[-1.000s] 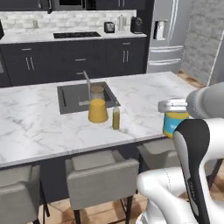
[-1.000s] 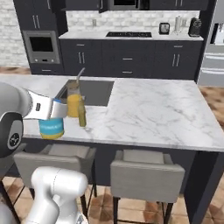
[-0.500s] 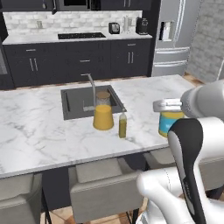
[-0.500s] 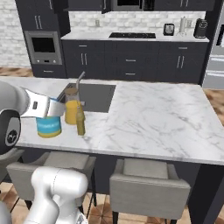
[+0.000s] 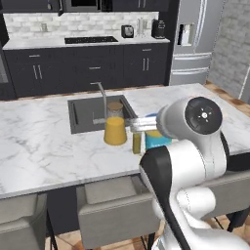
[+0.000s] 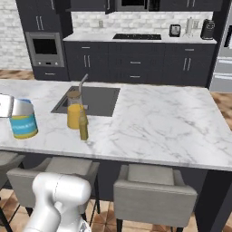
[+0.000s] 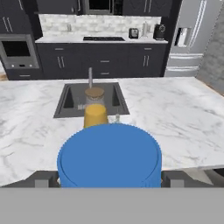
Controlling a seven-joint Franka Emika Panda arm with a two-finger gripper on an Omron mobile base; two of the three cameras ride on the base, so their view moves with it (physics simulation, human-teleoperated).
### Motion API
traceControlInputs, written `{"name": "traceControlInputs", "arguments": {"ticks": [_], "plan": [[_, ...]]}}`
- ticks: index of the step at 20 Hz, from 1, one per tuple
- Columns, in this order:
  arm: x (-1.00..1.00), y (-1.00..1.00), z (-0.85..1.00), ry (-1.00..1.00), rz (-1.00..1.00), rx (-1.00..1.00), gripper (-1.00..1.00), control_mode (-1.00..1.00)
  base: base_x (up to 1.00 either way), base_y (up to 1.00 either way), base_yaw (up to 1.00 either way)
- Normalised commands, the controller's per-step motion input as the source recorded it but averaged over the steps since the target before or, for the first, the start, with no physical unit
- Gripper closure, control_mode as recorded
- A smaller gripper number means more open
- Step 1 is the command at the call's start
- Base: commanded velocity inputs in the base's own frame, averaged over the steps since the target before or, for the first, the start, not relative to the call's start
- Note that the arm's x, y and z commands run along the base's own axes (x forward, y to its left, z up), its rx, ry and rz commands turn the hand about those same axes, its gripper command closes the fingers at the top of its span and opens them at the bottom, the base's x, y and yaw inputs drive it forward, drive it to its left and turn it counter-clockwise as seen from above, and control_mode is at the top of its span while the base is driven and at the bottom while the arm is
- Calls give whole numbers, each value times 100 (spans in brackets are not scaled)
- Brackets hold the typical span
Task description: Move the mayonnaise and condiment bottle from the cabinet to the dining counter.
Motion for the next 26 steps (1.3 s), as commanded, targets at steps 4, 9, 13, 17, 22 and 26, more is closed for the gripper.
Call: {"name": "traceControlInputs", "arguments": {"ticks": [4, 9, 13, 17, 22, 26], "plan": [[69, 95, -1, 0, 0, -3, 100, -100, 0, 0, 0], [99, 64, -12, 1, 0, 0, 100, -100, 0, 0, 0], [100, 59, -29, 4, 0, 0, 100, -100, 0, 0, 0], [100, 42, -39, 6, 0, 0, 100, -100, 0, 0, 0], [97, 20, -54, 7, 4, 0, 100, -100, 0, 0, 0], [69, 8, -66, 1, 8, 0, 100, -100, 0, 0, 0]]}}
